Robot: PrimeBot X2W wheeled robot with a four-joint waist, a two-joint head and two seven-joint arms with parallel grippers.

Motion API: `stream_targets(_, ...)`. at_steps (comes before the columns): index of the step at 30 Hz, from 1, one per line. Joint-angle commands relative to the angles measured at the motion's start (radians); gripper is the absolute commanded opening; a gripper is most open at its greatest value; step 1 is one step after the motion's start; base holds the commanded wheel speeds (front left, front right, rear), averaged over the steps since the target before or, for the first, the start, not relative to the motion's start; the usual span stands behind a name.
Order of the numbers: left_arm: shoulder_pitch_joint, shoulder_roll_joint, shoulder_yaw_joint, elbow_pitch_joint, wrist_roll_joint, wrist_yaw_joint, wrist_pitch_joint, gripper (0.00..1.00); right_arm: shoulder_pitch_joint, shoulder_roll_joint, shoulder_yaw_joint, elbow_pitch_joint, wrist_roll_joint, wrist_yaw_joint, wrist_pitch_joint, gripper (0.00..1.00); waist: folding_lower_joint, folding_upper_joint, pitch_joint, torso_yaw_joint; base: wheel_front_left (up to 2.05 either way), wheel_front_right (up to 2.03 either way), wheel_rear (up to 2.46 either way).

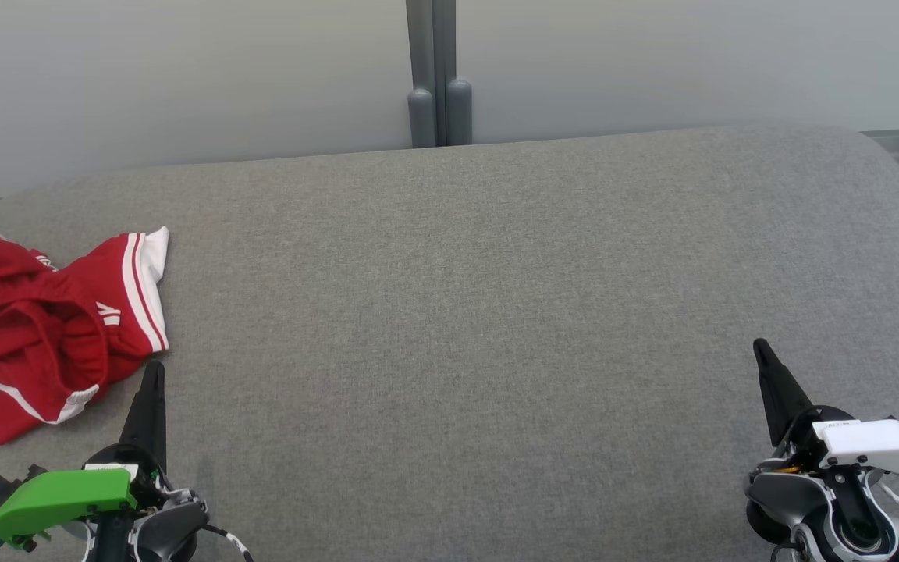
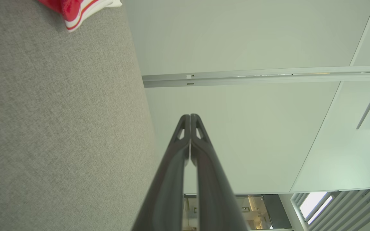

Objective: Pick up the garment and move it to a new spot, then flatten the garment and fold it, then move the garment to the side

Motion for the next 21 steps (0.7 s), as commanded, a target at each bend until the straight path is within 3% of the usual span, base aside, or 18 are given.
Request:
stream_targets(1, -0.015, 0.001, 0.001, -0.002, -0.002, -0.004, 0.003, 0.0, -0.003, -0.002, 0.0, 0.001, 0.008, 0.0, 0.004, 0.0, 0.0, 0.0, 0.0, 0.0, 0.0, 0.0, 0.0)
stream_targets(21, -0.015, 0.001, 0.001, -0.002, -0.002, -0.004, 0.003, 0.0, -0.003, -0.002, 0.0, 0.001, 0.008, 0.0, 0.004, 0.0, 0.0, 0.0, 0.0, 0.0, 0.0, 0.0, 0.0)
